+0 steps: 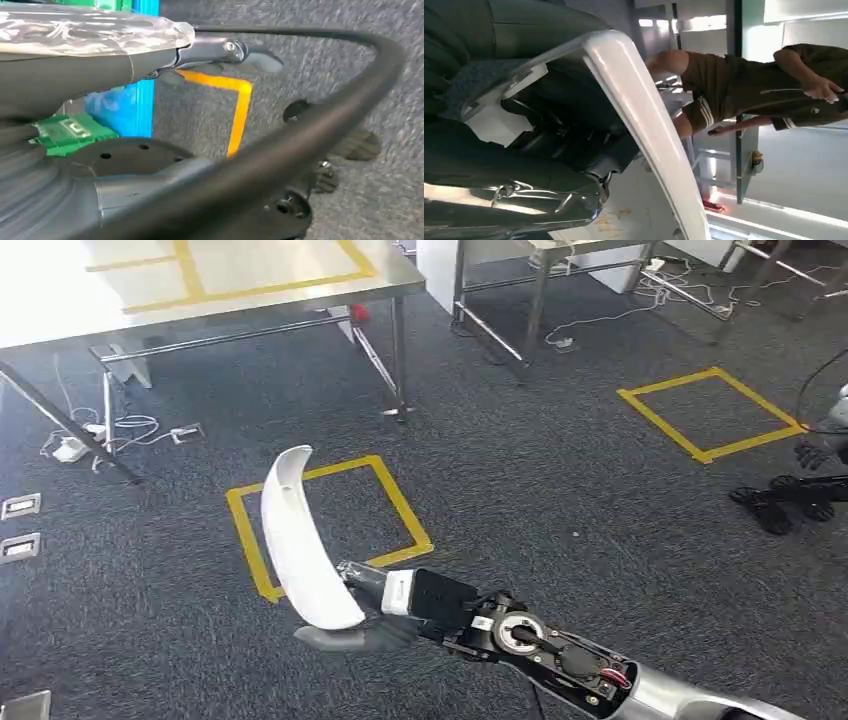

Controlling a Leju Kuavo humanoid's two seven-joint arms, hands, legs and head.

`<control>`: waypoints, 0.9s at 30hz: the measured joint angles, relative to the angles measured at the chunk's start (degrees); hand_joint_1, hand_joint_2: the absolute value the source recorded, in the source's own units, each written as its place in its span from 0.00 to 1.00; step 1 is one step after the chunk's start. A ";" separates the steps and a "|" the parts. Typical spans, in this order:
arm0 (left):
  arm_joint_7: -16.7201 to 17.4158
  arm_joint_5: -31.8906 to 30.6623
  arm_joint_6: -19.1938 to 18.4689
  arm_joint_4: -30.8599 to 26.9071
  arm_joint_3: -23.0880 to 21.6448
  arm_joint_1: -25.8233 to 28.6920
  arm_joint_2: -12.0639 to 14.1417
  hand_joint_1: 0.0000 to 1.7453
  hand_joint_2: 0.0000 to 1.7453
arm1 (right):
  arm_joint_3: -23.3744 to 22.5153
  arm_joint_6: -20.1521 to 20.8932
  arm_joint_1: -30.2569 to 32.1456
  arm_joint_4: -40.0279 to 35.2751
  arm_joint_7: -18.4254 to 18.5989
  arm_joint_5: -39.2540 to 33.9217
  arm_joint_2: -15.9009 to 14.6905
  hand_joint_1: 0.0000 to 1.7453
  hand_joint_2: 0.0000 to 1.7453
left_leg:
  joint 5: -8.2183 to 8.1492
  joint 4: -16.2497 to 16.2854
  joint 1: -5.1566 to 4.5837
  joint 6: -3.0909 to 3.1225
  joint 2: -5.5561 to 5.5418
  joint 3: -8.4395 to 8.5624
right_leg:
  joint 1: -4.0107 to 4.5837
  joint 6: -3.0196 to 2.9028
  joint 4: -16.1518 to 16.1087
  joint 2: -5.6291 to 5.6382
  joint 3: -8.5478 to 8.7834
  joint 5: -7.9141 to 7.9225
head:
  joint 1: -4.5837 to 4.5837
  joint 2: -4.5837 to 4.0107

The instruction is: Take the parts from the cabinet and place them on the table.

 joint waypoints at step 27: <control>-0.61 1.01 -0.09 0.04 -0.02 -0.05 0.17 0.00 1.00 | -0.20 1.11 -0.02 -0.13 0.11 -3.65 0.09 0.98 1.00 | -0.86 -0.11 -0.62 0.06 9.02 0.79 | -0.41 0.35 -1.61 -6.08 1.49 -0.42 | -1.25 0.00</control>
